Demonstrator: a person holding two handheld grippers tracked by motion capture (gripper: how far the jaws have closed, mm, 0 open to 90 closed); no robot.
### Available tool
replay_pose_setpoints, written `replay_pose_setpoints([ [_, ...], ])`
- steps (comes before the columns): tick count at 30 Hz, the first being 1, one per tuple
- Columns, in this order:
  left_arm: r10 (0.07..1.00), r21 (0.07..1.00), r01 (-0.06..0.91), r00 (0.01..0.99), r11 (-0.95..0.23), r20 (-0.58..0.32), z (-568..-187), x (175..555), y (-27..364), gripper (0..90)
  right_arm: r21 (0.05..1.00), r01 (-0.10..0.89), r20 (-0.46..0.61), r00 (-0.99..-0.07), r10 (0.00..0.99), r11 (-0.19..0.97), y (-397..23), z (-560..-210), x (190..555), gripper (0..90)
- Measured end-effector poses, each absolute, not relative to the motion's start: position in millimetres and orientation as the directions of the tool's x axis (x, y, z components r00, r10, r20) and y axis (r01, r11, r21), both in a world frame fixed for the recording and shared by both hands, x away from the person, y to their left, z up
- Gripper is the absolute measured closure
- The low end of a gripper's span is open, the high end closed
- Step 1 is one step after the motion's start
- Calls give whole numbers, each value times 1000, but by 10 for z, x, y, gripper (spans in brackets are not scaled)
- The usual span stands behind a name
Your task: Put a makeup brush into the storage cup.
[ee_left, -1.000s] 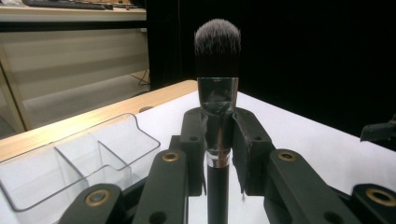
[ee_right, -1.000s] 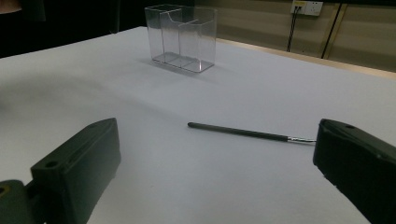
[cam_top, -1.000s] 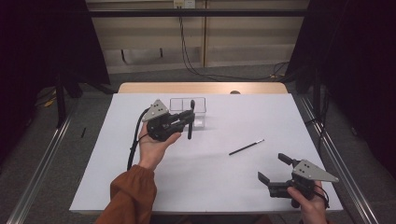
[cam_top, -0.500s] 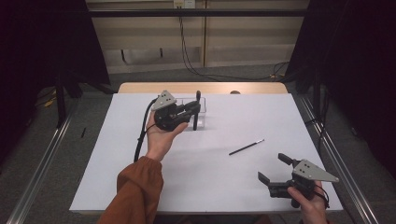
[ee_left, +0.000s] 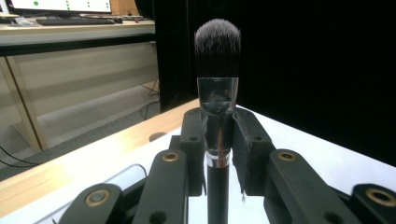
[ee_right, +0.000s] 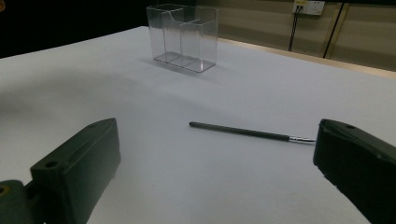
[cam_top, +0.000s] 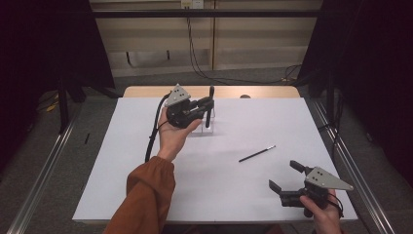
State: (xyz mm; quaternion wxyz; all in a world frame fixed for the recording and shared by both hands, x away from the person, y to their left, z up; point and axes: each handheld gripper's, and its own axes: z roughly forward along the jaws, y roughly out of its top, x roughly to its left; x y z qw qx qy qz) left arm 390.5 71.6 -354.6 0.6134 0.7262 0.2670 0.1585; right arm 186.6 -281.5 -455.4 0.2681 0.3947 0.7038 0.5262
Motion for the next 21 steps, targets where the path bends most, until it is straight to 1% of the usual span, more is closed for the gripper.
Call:
replay_pose_setpoints([
  [15, 600, 981, 180, 794, -74, -101, -3509, 4105, 623, 757, 953, 274, 39, -543, 839, 132, -2820, -4556, 1863, 2],
  [16, 603, 981, 178, 792, -76, -97, -3516, 4119, 614, 757, 953, 274, 41, -543, 839, 131, -2820, -4556, 1864, 2],
  [18, 622, 983, 156, 781, -102, -60, -3532, 4156, 584, 757, 953, 273, 40, -542, 839, 130, -2822, -4556, 1861, 2],
  [21, 631, 980, 170, 773, -100, -70, -3559, 4223, 573, 756, 953, 275, 44, -542, 839, 128, -2824, -4555, 1860, 2],
])
